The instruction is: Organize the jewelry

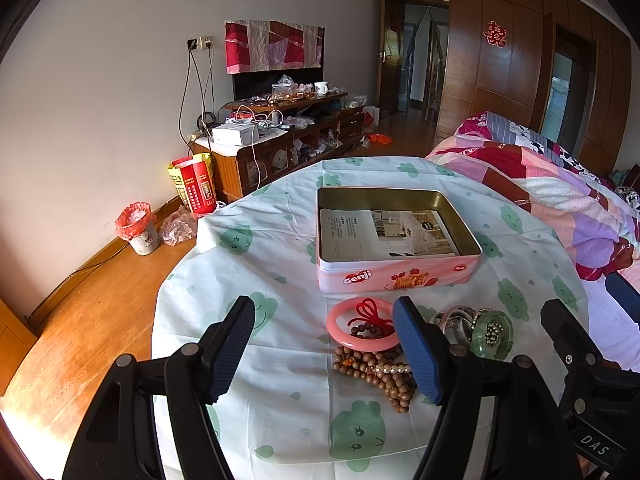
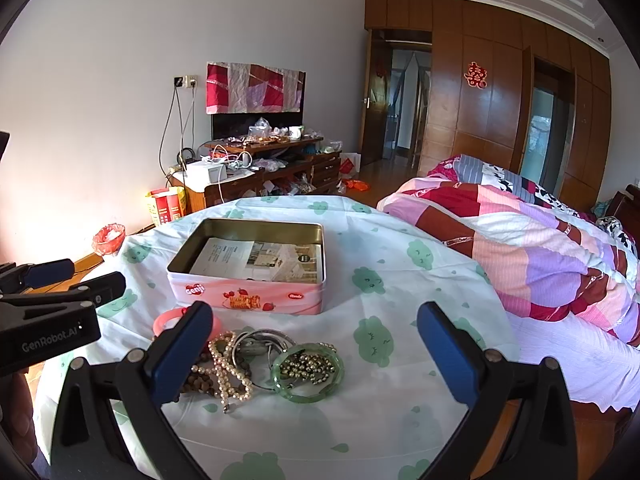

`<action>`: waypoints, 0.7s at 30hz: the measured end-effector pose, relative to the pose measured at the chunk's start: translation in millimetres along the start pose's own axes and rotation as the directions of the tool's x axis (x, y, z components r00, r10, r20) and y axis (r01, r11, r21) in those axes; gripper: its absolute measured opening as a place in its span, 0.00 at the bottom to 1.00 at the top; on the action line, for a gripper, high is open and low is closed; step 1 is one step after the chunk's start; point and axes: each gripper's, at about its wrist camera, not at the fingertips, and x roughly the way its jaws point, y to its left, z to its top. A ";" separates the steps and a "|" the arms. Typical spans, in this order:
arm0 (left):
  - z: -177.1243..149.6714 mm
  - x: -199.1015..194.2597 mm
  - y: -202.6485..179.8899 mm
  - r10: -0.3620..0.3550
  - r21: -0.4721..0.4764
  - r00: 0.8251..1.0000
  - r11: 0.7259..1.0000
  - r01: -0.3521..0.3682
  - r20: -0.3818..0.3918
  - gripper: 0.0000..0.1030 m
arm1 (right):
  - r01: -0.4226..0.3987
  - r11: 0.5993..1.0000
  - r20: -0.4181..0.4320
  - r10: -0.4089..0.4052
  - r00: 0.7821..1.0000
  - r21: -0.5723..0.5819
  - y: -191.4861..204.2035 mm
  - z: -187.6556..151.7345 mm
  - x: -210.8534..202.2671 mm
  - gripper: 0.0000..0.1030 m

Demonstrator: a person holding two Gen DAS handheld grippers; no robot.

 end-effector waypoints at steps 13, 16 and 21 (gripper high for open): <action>-1.9 1.6 1.4 0.004 -0.001 1.000 1.000 -0.004 -0.003 0.70 | 0.000 1.000 -0.002 0.000 1.000 0.000 2.4 -1.3 5.1 1.00; -1.8 1.6 1.5 0.004 0.000 1.000 1.000 -0.004 -0.003 0.70 | 0.000 1.000 -0.003 0.000 1.000 -0.001 1.0 -0.1 4.6 1.00; -2.2 1.8 2.0 0.004 0.000 1.000 1.000 -0.004 -0.005 0.70 | -0.001 1.000 -0.004 0.001 1.000 0.000 0.4 0.4 4.7 1.00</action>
